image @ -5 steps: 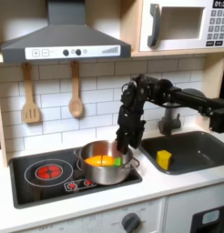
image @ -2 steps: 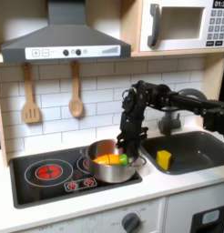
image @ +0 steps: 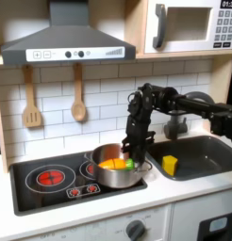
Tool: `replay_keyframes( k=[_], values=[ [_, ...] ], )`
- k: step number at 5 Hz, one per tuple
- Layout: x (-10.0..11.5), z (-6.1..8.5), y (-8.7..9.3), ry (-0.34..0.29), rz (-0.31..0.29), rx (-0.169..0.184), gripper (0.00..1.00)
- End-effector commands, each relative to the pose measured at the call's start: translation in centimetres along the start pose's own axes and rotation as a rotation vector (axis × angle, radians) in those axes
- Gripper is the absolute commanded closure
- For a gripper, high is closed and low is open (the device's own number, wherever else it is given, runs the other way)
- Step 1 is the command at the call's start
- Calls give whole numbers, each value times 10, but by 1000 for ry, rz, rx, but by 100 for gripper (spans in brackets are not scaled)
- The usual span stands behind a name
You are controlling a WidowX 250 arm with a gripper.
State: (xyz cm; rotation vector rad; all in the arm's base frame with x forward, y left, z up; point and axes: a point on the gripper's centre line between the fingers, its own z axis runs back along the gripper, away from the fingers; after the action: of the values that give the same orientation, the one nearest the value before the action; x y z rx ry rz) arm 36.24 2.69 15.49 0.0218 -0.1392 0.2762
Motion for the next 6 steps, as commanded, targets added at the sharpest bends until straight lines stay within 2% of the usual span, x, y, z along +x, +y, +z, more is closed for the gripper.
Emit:
replay_keyframes(
  k=[1,3,4,5,6],
  values=[
    [3,1,3,-4,-5,-5,100],
    [5,4,-6,-16,-20,-20,100],
    [8,3,-9,-16,-26,-29,0],
    [11,6,-7,-21,-33,-37,0],
    [11,11,-9,-21,-58,-46,100]
  ],
)
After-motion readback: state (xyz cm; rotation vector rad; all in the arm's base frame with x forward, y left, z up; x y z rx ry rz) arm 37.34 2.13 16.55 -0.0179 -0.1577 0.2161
